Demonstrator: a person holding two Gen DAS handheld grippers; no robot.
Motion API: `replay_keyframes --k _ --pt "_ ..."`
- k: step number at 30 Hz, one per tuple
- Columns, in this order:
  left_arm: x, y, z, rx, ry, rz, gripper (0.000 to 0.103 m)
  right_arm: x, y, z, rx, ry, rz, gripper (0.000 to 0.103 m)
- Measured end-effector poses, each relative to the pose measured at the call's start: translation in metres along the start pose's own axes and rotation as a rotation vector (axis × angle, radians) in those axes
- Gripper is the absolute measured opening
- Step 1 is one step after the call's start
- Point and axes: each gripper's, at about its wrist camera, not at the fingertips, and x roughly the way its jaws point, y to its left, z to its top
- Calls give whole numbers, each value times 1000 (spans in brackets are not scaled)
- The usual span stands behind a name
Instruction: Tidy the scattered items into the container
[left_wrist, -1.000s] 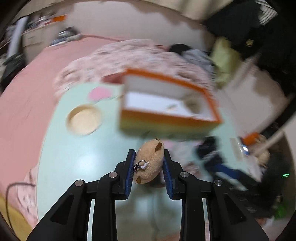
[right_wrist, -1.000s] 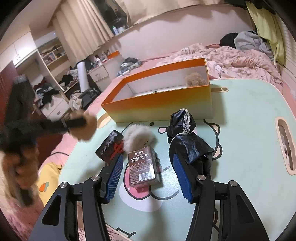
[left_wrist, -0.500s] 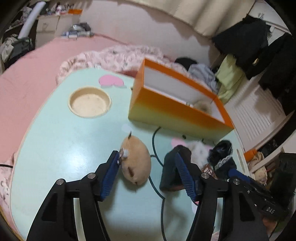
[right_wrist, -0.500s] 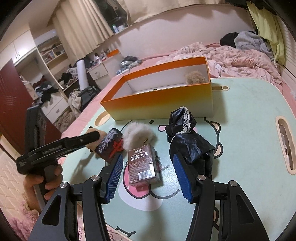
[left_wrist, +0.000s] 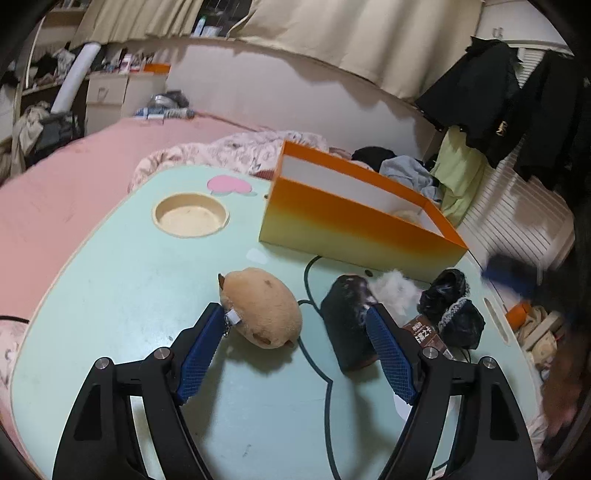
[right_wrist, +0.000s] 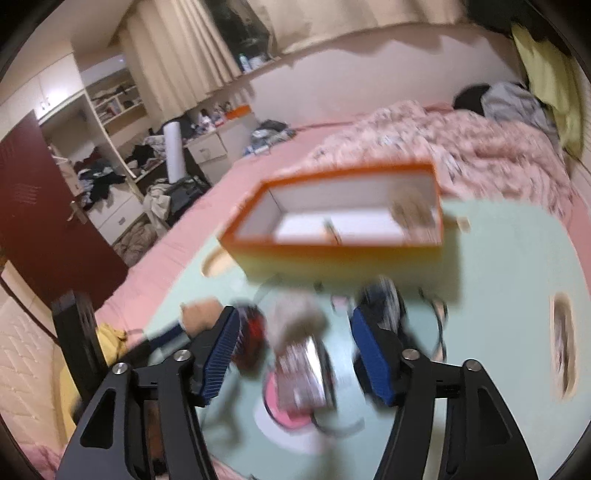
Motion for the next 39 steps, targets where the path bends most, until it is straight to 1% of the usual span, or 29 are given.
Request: replay_keyframes --k 1,3,4,6,7,9,12,14,15,16,17,21,24,26,29,31,33,35,37,39 --pt "-3 -1 0 7 -16 -5 79 3 4 14 -19 -1 -6 66" --pt "-9 -2 0 17 -46 -18 79 18 9 49 -49 20 -60 66" --pt "-12 -3 0 22 -59 -24 79 28 10 62 -52 45 -81 66" --pt "-16 -5 0 36 -76 -24 79 62 9 84 -58 141 -125 66" --pt "-16 -7 0 43 -79 -21 79 79 5 92 -46 190 -142 66" --pt "-16 -7 -1 47 -83 -23 79 114 -10 100 22 282 -172 66" --pt "-17 -6 -1 44 -88 -30 79 152 -27 98 96 411 -178 65" --pt "-18 -4 -2 37 -88 -33 79 168 -30 93 100 458 -186 61" --pt "-18 -3 -2 32 -86 -34 79 173 -29 90 88 480 -190 51" --pt "-17 -2 -2 27 -84 -36 79 178 -28 86 73 505 -190 39" --pt "-17 -1 -2 22 -82 -37 79 181 -27 83 64 524 -187 39" --pt "-15 0 -3 15 -68 -35 79 178 -29 78 60 503 -190 38" --pt "-17 -2 -3 19 -73 -34 79 164 -29 80 64 430 -179 38" --pt "-17 -2 -3 17 -72 -34 79 142 -25 90 65 351 -156 38" --pt "-15 -1 -4 11 -67 -32 79 102 -10 101 22 257 -134 38" --pt "-14 1 -4 5 -61 -34 79 74 -1 99 -4 216 -96 38" --pt "-14 2 -4 -2 -59 -33 79 47 6 87 -24 194 -44 38" --pt "-14 2 -4 -7 -59 -34 79 32 8 71 -19 191 2 38" --pt "-13 2 -4 -8 -55 -34 79 25 5 51 -2 204 35 38" --pt "-13 1 -4 -2 -52 -31 79 29 -3 31 10 234 30 38"
